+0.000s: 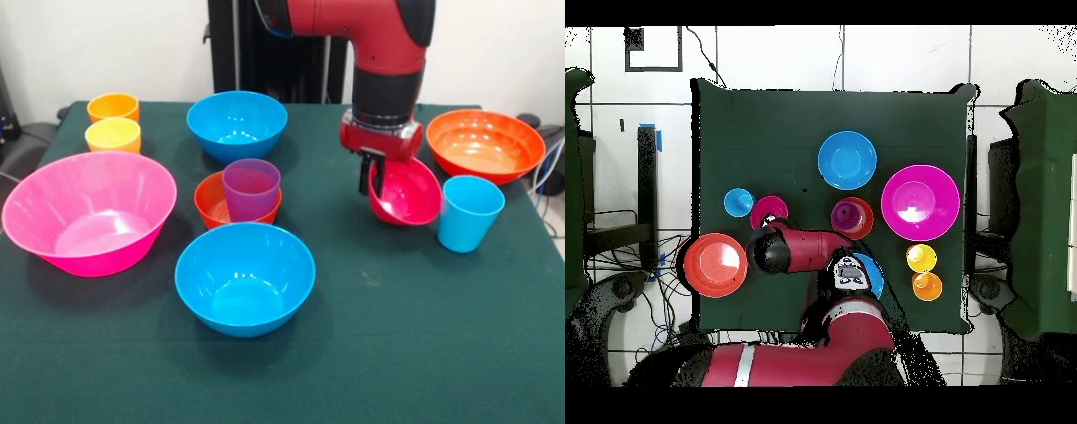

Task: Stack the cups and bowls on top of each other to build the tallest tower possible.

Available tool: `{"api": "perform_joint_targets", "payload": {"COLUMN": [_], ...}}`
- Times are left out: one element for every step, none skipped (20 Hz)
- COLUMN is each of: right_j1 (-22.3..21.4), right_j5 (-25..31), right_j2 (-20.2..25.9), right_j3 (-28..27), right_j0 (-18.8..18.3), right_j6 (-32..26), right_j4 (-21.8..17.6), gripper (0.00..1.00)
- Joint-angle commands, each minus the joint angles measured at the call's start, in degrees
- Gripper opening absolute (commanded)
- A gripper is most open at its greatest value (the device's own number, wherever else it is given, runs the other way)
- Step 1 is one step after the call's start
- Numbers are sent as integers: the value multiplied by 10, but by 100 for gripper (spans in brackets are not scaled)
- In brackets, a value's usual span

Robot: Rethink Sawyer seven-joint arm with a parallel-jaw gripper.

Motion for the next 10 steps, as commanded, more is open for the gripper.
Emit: {"api": "perform_joint_targets", "payload": {"right_j1": [-119,-138,-153,-166,-177,-190,-203,-214,-223,-231], "right_j5": [149,167,181,192,207,226,245,267,283,297], "right_j2": [69,77,92,106,122,130,137,141,148,155], "right_j3": [41,47,52,57,62,64,65,63,62,60], "right_j0": [-54,-66,-83,-102,-122,-138,-152,-164,-178,-190], "right_j6": [-48,-63,-81,-98,-116,-133,-151,-165,-178,-189], "right_j4": [-19,-21,-24,-28,-30,-33,-35,-37,-41,-44], "gripper": [0,0,0,0,0,0,0,0,0,0]}}
